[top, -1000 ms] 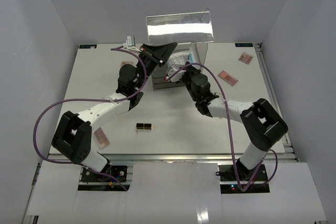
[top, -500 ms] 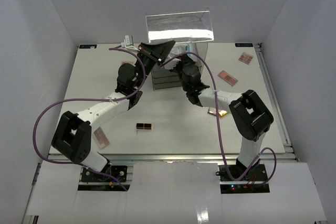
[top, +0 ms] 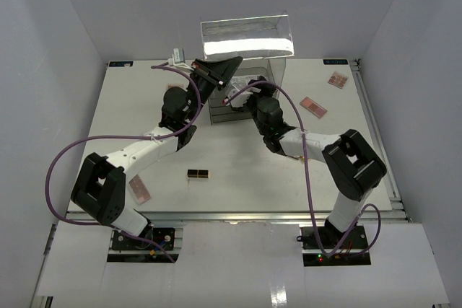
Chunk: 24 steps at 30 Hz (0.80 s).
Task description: Organize the makeup
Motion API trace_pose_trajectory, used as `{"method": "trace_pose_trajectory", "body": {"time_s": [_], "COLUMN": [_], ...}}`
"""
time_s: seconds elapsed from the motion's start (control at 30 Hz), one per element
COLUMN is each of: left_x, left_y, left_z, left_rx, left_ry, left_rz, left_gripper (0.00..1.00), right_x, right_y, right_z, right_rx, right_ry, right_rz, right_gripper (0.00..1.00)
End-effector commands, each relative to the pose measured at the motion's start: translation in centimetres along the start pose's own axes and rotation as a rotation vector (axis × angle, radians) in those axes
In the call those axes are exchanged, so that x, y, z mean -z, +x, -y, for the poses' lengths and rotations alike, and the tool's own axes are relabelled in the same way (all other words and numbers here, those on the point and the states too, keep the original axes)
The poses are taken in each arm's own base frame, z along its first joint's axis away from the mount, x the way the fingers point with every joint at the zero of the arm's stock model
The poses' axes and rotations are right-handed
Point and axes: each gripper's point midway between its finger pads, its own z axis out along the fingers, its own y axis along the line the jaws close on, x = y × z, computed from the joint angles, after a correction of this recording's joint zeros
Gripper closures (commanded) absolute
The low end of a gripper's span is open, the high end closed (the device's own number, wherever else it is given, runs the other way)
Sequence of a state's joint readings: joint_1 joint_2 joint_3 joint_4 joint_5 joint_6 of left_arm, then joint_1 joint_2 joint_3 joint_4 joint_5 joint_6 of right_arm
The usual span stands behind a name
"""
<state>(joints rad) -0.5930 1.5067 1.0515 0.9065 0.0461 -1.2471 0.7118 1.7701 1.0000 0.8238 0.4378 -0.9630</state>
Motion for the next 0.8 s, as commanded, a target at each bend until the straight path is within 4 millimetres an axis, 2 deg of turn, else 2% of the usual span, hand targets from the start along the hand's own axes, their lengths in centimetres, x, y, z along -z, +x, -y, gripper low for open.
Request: {"method": "trace_pose_trajectory", "body": {"time_s": [0.0,0.07,0.17,0.2,0.3,0.37,0.5,0.63,0.77], "left_x": [-0.7,-0.8,-0.7,-0.7,-0.6,-0.5,0.0,0.5,0.8], "left_y": [-0.7,-0.7,-0.7,-0.6,-0.5,-0.4,-0.3,0.0,0.2], "left_z": [2.7,2.6,2.2,2.0,1.7,1.4,0.9,0.0,-0.6], "left_rx": [-0.006,-0.011,-0.015,-0.016,-0.017,-0.016,-0.021,-0.02,-0.015], "left_ry": [0.058,0.055,0.043,0.039,0.032,0.025,0.011,-0.009,-0.022], "left_rz": [0.009,0.01,0.011,0.01,0.007,0.005,0.005,0.001,-0.003], "left_gripper": [1.0,1.0,1.0,1.0,1.0,1.0,1.0,1.0,1.0], "right_x": [3.2,4.7,7.2,7.3,10.5,12.2,13.7,13.4,13.0], "right_y": [-2.9,-3.9,-3.2,-3.6,-2.1,-2.1,-3.2,-4.0,-5.7], "right_z": [0.9,1.2,-0.4,-0.6,-3.7,-4.4,-0.7,4.7,8.6], "right_rx": [0.016,0.043,0.156,0.18,0.301,0.31,0.259,0.241,0.218], "right_ry": [-0.065,-0.098,-0.203,-0.213,-0.447,-0.543,-0.469,-0.308,-0.222], "right_rz": [0.172,0.232,0.25,0.272,0.266,0.275,0.273,0.203,0.198], "right_gripper": [0.15,0.12,0.07,0.06,0.08,0.1,0.12,0.13,0.14]}}
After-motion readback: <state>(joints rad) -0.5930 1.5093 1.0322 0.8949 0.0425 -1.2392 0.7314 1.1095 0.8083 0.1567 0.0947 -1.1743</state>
